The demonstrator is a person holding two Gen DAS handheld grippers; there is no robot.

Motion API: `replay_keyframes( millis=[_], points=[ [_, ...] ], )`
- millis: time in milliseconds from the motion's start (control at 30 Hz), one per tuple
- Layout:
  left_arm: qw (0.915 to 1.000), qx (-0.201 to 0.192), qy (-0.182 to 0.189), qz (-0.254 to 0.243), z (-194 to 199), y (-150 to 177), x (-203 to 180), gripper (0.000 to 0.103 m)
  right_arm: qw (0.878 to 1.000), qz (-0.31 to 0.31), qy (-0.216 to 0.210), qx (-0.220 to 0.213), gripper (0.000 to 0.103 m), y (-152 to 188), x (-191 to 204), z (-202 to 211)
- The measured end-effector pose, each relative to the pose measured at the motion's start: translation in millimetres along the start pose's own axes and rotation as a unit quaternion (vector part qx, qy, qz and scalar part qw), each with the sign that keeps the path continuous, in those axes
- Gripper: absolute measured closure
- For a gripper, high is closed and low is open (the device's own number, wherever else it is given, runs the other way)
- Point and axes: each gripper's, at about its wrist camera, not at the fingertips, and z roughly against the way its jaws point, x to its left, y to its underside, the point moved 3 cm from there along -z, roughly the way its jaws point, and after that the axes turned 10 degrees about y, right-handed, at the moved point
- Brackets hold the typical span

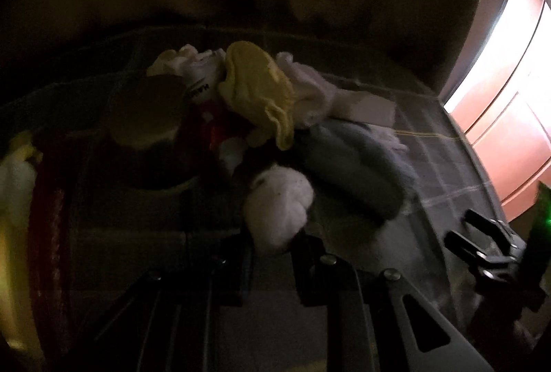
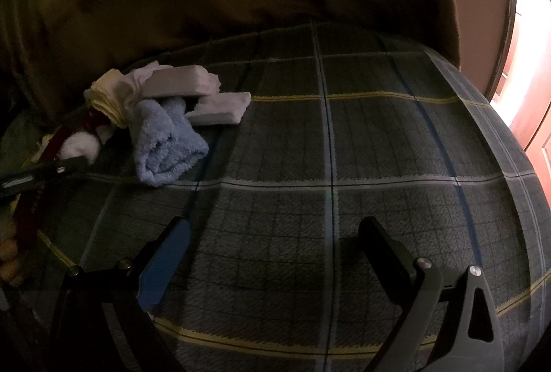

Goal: Organize soft objects

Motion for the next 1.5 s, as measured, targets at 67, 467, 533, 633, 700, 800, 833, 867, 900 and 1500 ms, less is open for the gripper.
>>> replay_keyframes(
  millis=[67, 467, 533, 633, 700, 800, 833, 867, 900, 1500],
  points=[
    [0.9999, -0.003, 0.007, 0.006, 14, 7, -4, 0.084, 1.0, 0.005, -0.008, -0.009, 0.005, 0, 1, 3],
    [0.9983, -0.043, 0.021, 0.033, 100, 20, 1, 0.084, 0.986, 0.114, -0.119, -0.023, 0.029, -25, 70, 14],
    [0.9981, -0.048, 0.018, 0.035, 113, 22, 6, 0.084, 0.985, 0.125, -0.12, -0.017, 0.029, -35, 83, 8],
    [0.9976, -0.055, 0.016, 0.039, 132, 24, 20, 0.084, 0.984, 0.135, -0.114, -0.009, 0.029, -45, 96, -2],
    [0.9971, -0.06, 0.011, 0.045, 144, 26, 31, 0.084, 0.985, 0.138, -0.107, 0.002, 0.029, -51, 102, -14],
    [0.9965, -0.066, 0.006, 0.052, 160, 28, 46, 0.084, 0.986, 0.131, -0.099, 0.024, 0.03, -55, 107, -30],
    [0.9962, -0.068, 0.004, 0.054, 165, 29, 52, 0.084, 0.987, 0.127, -0.097, 0.031, 0.038, -57, 107, -35],
    [0.9961, -0.069, 0.001, 0.056, 168, 30, 55, 0.084, 0.988, 0.122, -0.092, 0.035, 0.046, -58, 108, -39],
    [0.9958, -0.071, -0.003, 0.058, 172, 31, 60, 0.084, 0.988, 0.118, -0.089, 0.038, 0.047, -60, 104, -42],
    [0.9907, -0.056, -0.102, 0.07, 204, 42, 178, 0.083, 0.991, 0.088, -0.097, 0.03, 0.083, -43, 103, -4]
  ],
)
